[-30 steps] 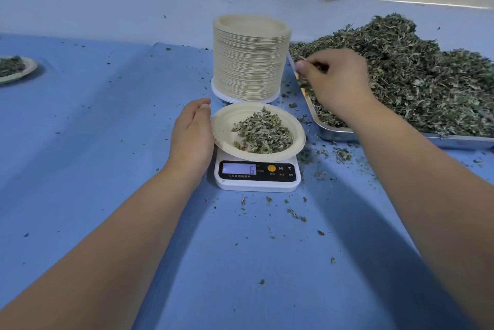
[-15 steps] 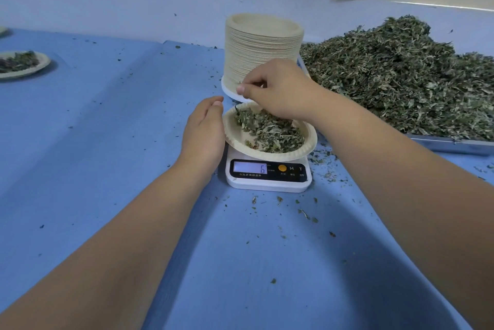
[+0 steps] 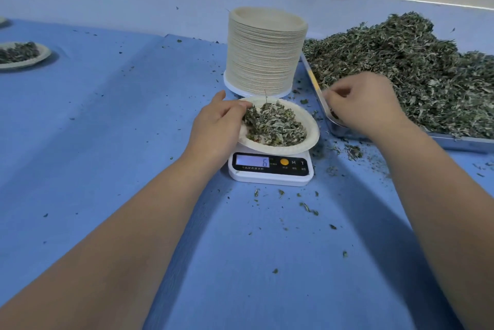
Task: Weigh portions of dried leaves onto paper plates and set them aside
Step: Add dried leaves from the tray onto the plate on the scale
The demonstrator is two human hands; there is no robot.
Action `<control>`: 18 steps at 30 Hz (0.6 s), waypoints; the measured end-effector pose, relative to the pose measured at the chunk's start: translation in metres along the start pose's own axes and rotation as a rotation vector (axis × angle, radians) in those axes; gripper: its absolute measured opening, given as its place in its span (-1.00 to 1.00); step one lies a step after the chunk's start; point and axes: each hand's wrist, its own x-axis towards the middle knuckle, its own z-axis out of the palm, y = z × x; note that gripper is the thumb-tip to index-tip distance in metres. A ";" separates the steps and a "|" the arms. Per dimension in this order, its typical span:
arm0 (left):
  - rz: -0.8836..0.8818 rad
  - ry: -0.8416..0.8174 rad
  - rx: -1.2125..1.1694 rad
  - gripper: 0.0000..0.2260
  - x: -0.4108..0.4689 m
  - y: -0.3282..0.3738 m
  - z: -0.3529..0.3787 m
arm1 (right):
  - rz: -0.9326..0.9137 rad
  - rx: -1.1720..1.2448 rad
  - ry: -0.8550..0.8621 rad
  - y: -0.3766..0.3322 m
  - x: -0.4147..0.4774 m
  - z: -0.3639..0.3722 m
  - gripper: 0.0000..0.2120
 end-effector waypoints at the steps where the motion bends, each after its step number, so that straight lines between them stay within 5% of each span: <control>1: -0.005 0.002 0.002 -0.71 -0.001 0.001 0.000 | 0.060 -0.049 -0.029 0.010 -0.002 0.001 -0.74; 5: 0.021 0.029 -0.048 -0.75 -0.002 0.005 -0.001 | 0.116 -0.061 -0.024 0.026 -0.018 0.011 -0.70; 11: -0.030 -0.011 0.021 -0.74 -0.004 0.006 -0.002 | -0.170 0.010 0.203 0.002 -0.045 0.016 -0.75; 18: -0.007 0.071 0.001 -0.72 -0.005 0.006 -0.006 | -0.213 0.027 0.078 -0.011 -0.053 0.018 -0.65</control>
